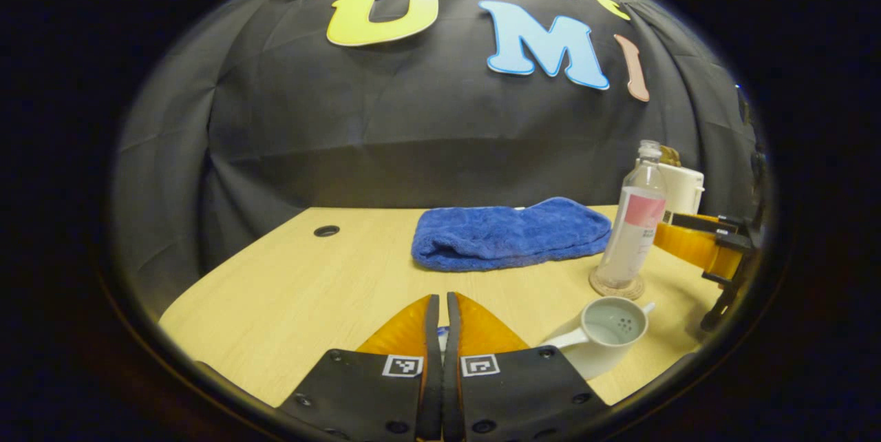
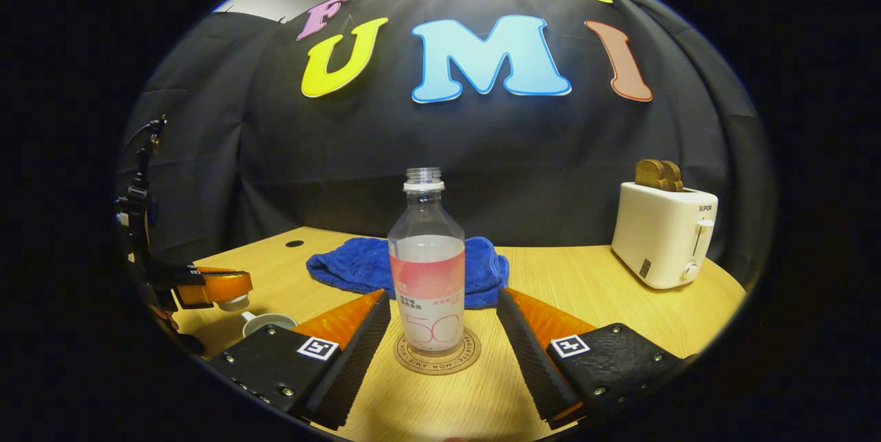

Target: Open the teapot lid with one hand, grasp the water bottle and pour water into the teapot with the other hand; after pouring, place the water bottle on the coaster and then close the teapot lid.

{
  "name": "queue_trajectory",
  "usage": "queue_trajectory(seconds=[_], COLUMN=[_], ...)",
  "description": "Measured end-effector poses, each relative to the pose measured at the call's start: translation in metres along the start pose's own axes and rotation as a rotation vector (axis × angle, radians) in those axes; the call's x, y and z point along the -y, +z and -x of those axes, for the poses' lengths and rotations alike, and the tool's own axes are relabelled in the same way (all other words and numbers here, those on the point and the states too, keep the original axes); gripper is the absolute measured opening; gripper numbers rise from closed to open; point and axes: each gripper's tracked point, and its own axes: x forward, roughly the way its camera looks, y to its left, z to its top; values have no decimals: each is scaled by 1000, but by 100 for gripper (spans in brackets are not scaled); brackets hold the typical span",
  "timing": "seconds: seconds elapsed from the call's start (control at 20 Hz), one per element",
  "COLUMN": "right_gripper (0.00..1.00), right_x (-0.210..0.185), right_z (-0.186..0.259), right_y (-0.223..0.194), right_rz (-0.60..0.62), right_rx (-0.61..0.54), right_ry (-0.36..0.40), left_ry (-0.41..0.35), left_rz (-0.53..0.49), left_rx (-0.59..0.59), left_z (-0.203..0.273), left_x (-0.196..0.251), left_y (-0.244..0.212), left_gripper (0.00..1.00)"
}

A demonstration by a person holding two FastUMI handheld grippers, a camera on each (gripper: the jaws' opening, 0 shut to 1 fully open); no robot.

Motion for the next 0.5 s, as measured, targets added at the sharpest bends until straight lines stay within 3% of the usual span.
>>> queue_trajectory(seconds=[0.5], right_gripper=[96], right_x=[6], right_z=[9], right_y=[13], right_rz=[-8], right_rx=[30], right_ry=[-9], left_ry=[-80], left_rz=[-26], left_rx=[88], left_z=[19], left_x=[41], left_y=[38], left_gripper=[7])
